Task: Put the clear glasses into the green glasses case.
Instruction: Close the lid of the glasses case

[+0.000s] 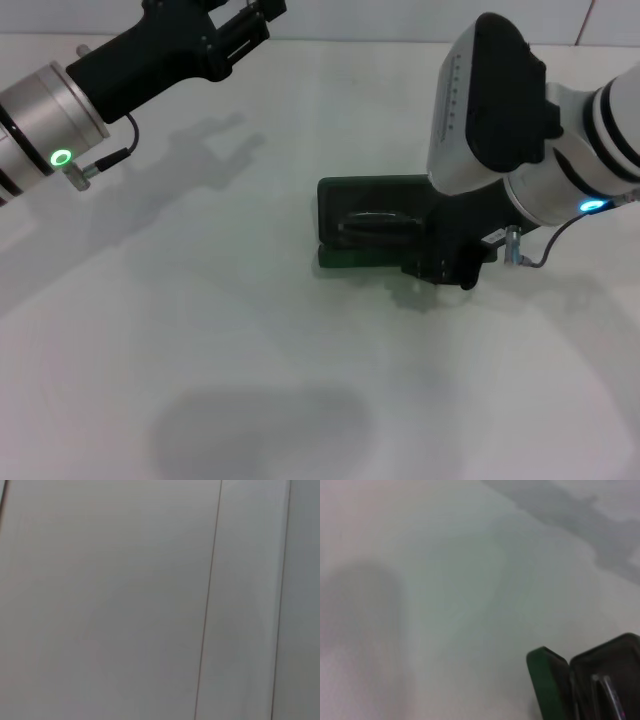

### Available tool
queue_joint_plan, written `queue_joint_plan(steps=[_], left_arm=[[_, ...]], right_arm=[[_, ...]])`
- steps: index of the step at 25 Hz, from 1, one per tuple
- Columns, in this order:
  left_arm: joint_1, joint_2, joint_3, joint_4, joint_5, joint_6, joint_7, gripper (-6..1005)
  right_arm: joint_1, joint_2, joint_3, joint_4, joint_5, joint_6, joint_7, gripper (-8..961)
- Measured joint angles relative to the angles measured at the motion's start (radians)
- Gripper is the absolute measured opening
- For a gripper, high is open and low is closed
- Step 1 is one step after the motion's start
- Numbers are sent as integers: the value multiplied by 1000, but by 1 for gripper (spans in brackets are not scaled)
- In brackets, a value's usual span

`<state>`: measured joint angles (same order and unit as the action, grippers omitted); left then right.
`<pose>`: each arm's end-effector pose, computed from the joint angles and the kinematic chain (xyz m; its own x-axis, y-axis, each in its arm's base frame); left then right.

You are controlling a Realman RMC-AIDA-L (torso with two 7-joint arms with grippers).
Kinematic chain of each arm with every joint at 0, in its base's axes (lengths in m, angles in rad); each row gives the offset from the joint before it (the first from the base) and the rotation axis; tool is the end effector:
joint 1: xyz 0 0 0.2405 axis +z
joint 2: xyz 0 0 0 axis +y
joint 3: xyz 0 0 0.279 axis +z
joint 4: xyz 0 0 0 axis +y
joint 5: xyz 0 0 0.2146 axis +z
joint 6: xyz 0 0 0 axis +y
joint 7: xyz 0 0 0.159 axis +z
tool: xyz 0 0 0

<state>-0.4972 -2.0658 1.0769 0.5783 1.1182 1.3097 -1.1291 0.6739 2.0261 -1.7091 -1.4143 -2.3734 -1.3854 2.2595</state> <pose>-0.2274 0.3943 -0.0016 0.5658 0.0296 0.8240 0.5234 -0.7851 -0.3311 0.1241 0.3631 -0.0720 0.9574 -0.0565 0.2831 0.0041 -0.9779 -0.2089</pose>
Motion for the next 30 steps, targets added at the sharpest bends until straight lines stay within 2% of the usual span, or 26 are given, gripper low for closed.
queue_joint_plan(steps=[14,21,30], left_arm=[[0,-5,0,0,2,0,1,516],[5,-5,0,0,2,-2,3,516],[0,-2,0,0,0,-3,5,516]], right_arm=[[-10,-2,4,-6,19,19,0,351],[-32,-4,1,-32,11,76,-19,378],[-54,-2,-40,-32,-100,171,-26,390]])
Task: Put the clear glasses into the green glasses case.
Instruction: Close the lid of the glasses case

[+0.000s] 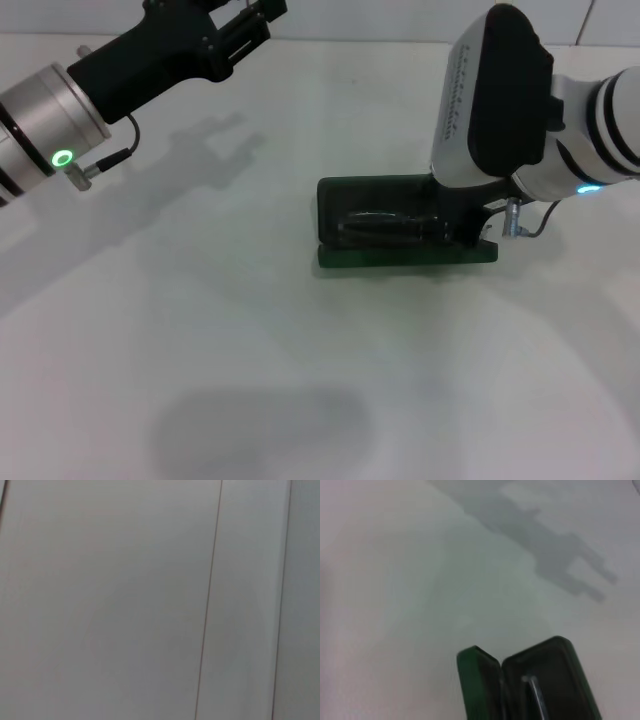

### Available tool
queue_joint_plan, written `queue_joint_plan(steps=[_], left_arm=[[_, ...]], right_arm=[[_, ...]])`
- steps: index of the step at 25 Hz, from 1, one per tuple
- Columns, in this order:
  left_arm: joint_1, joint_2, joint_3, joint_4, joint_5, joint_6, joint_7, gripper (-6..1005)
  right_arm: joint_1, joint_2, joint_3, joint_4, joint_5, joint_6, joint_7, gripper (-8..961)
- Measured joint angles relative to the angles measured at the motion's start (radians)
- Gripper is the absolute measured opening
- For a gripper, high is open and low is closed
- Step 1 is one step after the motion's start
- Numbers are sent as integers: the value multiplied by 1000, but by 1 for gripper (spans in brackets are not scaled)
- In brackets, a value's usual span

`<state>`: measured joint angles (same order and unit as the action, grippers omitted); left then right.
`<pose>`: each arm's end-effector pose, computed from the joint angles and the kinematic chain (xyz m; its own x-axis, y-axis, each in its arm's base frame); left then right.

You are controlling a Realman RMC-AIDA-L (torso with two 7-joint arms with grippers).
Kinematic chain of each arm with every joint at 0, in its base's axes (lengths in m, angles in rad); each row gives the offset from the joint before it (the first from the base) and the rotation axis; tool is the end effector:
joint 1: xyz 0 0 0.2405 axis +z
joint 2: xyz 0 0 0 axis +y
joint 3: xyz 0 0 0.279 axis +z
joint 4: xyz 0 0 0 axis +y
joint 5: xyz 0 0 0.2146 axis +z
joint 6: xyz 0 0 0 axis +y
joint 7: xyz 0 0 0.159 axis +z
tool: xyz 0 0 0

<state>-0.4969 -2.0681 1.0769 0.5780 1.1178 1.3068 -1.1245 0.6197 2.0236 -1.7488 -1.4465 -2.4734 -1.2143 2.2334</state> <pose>-0.2274 0.3942 -0.0025 0.5670 0.0280 0.8233 0.5237 -0.7837 -0.3340 0.1299 0.3791 -0.0690 0.9600 0.0005 0.2801 0.1035 -0.9299 -0.3530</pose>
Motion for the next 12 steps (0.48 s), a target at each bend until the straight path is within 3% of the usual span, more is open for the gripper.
queue_joint_plan(steps=[12], left_arm=[[-10,2,0,0,-3,-3,3,517]], right_arm=[[3,1,-20,3,-8,-18,-11,389]])
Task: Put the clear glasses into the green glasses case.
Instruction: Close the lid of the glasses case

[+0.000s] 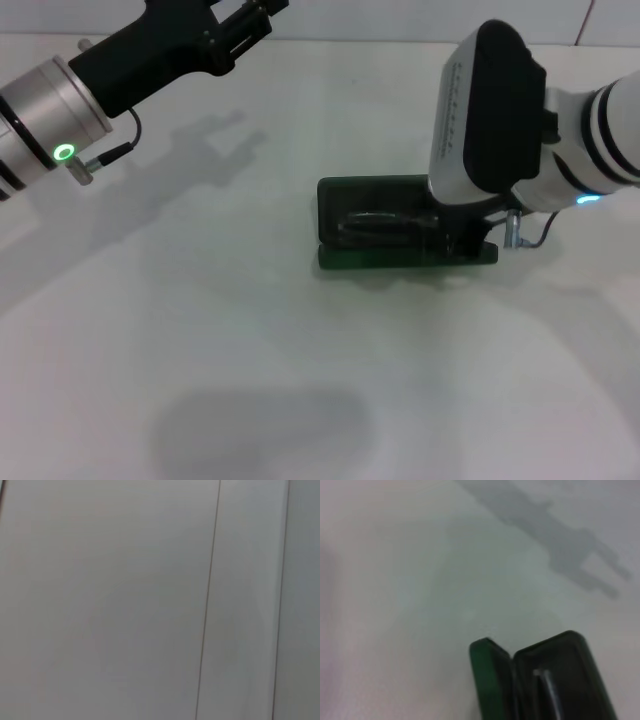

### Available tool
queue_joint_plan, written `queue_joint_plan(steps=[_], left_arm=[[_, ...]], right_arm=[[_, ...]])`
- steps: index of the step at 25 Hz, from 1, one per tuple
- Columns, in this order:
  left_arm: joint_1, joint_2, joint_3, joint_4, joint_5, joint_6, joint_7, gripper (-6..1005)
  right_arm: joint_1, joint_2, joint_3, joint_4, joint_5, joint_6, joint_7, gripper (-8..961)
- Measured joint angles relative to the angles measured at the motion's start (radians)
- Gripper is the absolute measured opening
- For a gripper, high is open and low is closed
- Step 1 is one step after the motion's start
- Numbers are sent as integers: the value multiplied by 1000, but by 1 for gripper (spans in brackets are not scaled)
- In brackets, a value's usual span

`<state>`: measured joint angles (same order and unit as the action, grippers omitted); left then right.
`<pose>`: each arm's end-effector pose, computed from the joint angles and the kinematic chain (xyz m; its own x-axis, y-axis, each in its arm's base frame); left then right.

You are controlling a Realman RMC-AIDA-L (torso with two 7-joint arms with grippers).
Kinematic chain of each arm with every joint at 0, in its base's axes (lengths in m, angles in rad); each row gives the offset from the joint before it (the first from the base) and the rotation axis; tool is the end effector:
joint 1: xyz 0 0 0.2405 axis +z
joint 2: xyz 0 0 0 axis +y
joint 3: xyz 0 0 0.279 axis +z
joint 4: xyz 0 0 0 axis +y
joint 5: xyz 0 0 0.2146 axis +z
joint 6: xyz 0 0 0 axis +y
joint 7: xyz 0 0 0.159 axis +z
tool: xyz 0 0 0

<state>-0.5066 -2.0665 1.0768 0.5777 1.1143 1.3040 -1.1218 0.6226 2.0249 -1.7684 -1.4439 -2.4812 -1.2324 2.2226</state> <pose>-0.2241 0.3971 -0.0014 0.5680 0.0196 0.8228 0.5174 -0.7859 -0.3385 0.1319 0.3745 -0.0735 0.9507 0.0204 0.3093 0.1257 -0.9375 -0.3244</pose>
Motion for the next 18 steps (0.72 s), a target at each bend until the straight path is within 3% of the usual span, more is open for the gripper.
queue_joint_plan(steps=[13,18], left_arm=[[5,-2,0,-1,5,-2,0,517],[11,-4,0,-1,5,-1,0,518]], right_arm=[[-6,-1,-10,-50,86,-94,0,389],[-29,0,-11,-65,84,-57,0,389]])
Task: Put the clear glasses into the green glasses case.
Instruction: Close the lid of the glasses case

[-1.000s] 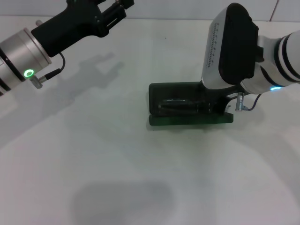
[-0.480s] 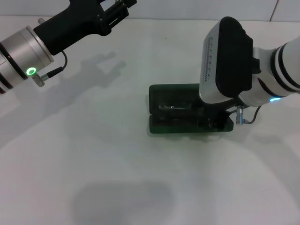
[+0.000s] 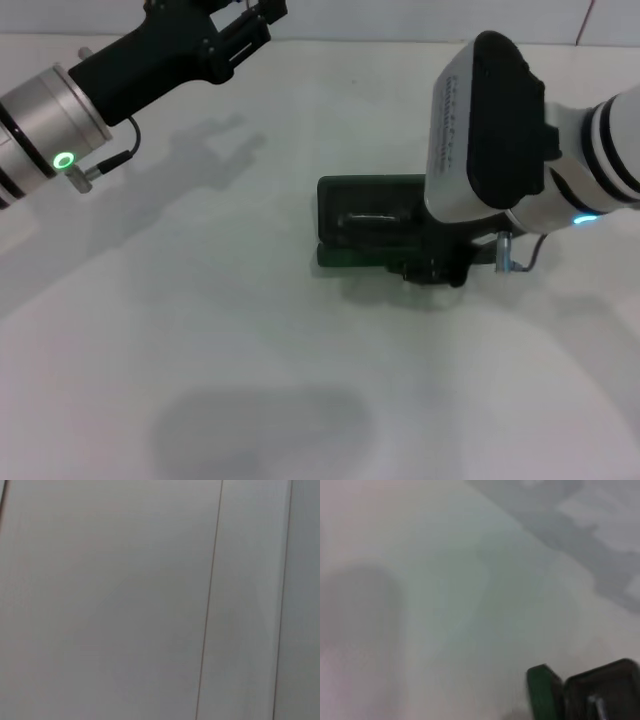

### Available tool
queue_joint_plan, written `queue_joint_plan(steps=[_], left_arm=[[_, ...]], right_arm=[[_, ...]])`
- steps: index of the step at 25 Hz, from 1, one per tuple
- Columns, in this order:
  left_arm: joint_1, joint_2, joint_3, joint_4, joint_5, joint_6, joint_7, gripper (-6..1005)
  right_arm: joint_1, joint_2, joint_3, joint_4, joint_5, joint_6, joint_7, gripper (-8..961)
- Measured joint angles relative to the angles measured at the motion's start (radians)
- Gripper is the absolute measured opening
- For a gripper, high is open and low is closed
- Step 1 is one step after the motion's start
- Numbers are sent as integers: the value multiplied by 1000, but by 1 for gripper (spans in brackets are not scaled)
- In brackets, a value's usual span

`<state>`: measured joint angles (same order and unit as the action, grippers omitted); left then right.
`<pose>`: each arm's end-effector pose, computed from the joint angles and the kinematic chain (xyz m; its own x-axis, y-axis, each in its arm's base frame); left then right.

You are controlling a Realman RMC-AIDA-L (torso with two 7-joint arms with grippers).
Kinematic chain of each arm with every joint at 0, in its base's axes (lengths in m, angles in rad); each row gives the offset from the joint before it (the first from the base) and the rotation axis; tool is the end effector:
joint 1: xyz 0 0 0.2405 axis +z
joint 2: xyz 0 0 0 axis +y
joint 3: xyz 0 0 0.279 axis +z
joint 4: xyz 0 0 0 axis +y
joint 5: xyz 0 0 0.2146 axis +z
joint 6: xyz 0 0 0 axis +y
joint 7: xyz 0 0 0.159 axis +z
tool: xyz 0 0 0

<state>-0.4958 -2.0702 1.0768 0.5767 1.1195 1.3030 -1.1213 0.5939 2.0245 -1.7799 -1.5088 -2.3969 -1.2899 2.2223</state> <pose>-0.2282 0.3940 -0.0038 0.5690 0.0297 0.8218 0.5258 -0.7815 -0.3358 0.1221 0.3530 -0.0759 0.9660 0.0354 0.2561 0.1026 -0.9616 -0.2544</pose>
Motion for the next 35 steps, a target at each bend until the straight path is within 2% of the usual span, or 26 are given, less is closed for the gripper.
queue_joint_plan(steps=[9,19,35], left_arm=[[10,0,0,0,0,8,2,518],[11,4,0,1,0,9,2,518],[10,7,-2,0,0,10,2,519]], right_arm=[[-29,2,-22,7,-43,116,-10,389],[-30,2,-59,13,-78,159,-10,388],[-22,2,-58,50,-98,184,-4,388]])
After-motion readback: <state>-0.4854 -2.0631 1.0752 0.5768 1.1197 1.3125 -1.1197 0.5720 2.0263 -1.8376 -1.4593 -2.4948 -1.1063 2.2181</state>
